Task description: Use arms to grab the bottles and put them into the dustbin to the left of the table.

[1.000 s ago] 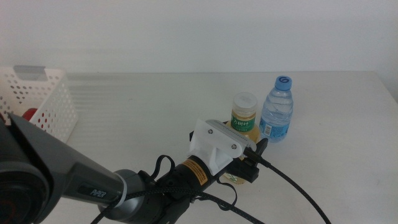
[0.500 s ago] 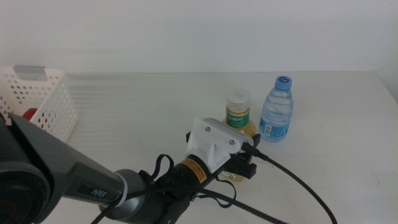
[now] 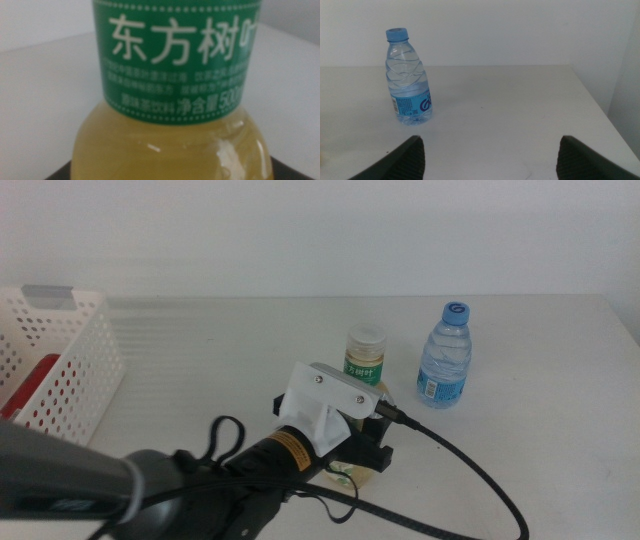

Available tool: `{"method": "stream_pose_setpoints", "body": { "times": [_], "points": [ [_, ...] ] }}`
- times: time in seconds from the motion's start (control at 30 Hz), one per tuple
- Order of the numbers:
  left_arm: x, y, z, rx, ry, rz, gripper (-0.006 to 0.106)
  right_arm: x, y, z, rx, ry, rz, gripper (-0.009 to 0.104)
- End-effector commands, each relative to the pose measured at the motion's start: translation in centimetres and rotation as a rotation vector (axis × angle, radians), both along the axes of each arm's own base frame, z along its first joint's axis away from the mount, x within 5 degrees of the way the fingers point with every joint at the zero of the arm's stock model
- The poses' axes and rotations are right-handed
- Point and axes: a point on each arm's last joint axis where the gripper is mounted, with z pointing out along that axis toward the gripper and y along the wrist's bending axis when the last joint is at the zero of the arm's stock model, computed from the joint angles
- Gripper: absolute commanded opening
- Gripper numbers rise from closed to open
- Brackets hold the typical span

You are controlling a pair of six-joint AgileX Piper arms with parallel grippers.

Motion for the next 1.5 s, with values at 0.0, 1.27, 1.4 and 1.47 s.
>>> {"method": "stream_pose_setpoints", "body": {
  "times": [0.0,1.27,1.4,1.47],
  "points": [
    [-0.3,0.5,5.3,-0.130,-0.176,0.016,-0.005,-0.2,-0.1,1.1,-0.018,-0.112,-0.010,0.072],
    [-0.3,10.3,16.8,0.164,0.168,0.145,-0.005,-0.2,-0.1,1.1,-0.018,-0.112,-0.010,0.072],
    [0.6,12.4,18.1,0.199,0.239,0.204,-0.005,-0.2,-0.1,1.1,-0.018,-0.112,-0.010,0.072],
    [1.1,13.9,18.8,0.220,0.265,0.243,-0.005,-0.2,-0.1,1.1,-0.018,-0.112,-0.010,0.072]
  ]
}}
